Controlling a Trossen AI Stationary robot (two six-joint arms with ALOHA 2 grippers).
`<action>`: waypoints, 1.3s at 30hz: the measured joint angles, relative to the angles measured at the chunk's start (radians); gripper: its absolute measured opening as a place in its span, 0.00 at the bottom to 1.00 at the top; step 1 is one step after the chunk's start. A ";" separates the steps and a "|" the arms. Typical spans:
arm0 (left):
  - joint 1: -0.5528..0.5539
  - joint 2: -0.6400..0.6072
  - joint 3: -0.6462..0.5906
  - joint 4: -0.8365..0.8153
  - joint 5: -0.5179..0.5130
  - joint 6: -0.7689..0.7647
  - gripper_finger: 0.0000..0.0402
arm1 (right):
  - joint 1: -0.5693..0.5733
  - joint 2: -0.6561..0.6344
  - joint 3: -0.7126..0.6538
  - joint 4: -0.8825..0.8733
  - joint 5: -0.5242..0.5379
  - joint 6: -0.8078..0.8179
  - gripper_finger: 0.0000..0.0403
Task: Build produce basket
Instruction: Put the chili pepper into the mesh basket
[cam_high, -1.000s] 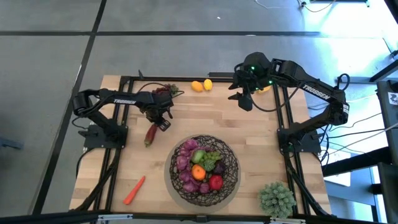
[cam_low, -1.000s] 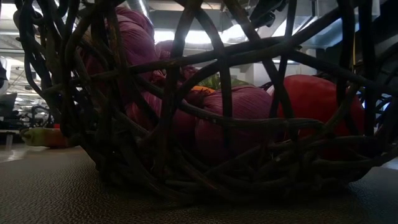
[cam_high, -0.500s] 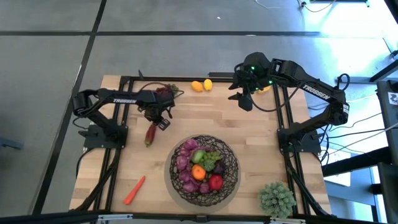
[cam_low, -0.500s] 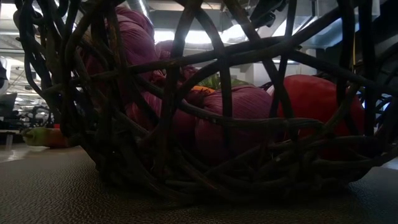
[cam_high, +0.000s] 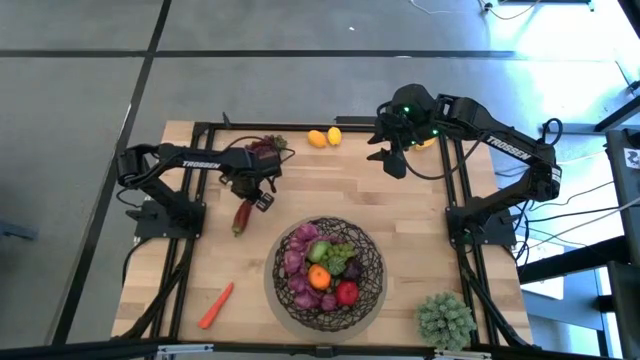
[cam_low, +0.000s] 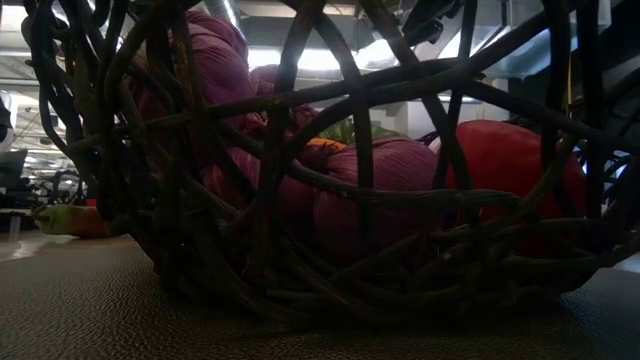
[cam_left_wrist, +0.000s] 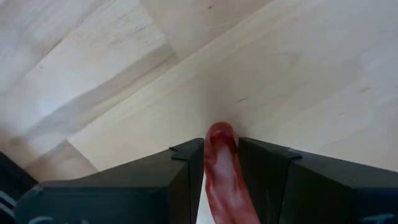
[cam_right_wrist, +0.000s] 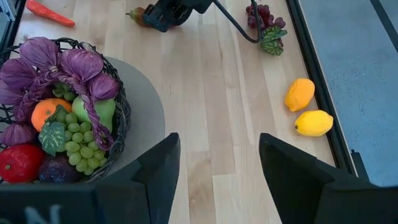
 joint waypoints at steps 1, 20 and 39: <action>0.000 0.000 0.000 -0.001 0.000 -0.009 0.22 | 0.000 0.000 0.000 0.000 0.000 0.000 0.52; -0.006 0.000 -0.033 0.062 0.003 -0.063 0.22 | 0.000 0.000 0.000 0.000 0.000 0.000 0.52; -0.056 0.065 -0.034 0.074 0.027 -0.060 0.22 | 0.000 0.000 0.000 -0.016 0.000 0.000 0.52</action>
